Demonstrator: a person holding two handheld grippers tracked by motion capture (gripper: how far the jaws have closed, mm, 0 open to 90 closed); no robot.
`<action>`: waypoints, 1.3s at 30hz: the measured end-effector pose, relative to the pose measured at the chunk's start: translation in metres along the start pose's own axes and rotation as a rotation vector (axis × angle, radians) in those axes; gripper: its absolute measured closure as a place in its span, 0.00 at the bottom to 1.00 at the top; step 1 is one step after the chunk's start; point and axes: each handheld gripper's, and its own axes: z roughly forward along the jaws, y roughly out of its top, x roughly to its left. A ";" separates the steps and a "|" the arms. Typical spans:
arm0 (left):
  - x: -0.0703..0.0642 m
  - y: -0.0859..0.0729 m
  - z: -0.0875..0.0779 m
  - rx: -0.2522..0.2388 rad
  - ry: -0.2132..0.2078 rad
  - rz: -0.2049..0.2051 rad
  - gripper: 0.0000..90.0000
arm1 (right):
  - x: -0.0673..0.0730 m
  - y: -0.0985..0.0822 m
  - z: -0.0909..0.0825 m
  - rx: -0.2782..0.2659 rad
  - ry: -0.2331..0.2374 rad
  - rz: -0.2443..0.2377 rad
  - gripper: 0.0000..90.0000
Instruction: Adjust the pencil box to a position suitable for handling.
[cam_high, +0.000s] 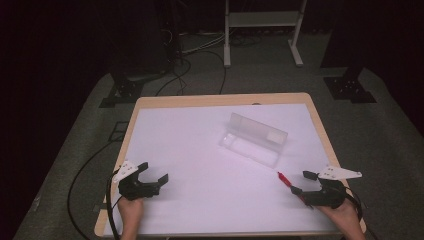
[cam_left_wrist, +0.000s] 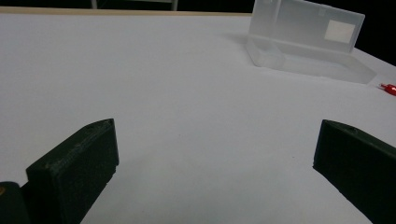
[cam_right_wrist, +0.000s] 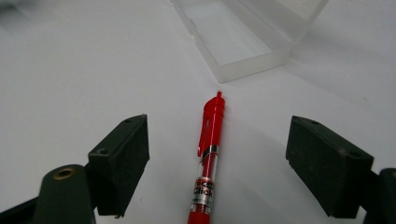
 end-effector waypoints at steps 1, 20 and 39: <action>0.000 0.000 0.000 0.001 0.001 0.001 0.00 | 0.000 0.000 0.000 0.003 0.002 0.002 0.22; 0.000 0.000 0.000 0.001 0.002 0.007 0.00 | 0.003 0.032 -0.008 -0.001 0.026 -0.051 0.21; 0.000 0.000 0.001 0.004 0.009 0.002 0.00 | 0.020 0.085 0.010 0.008 0.099 -0.133 0.21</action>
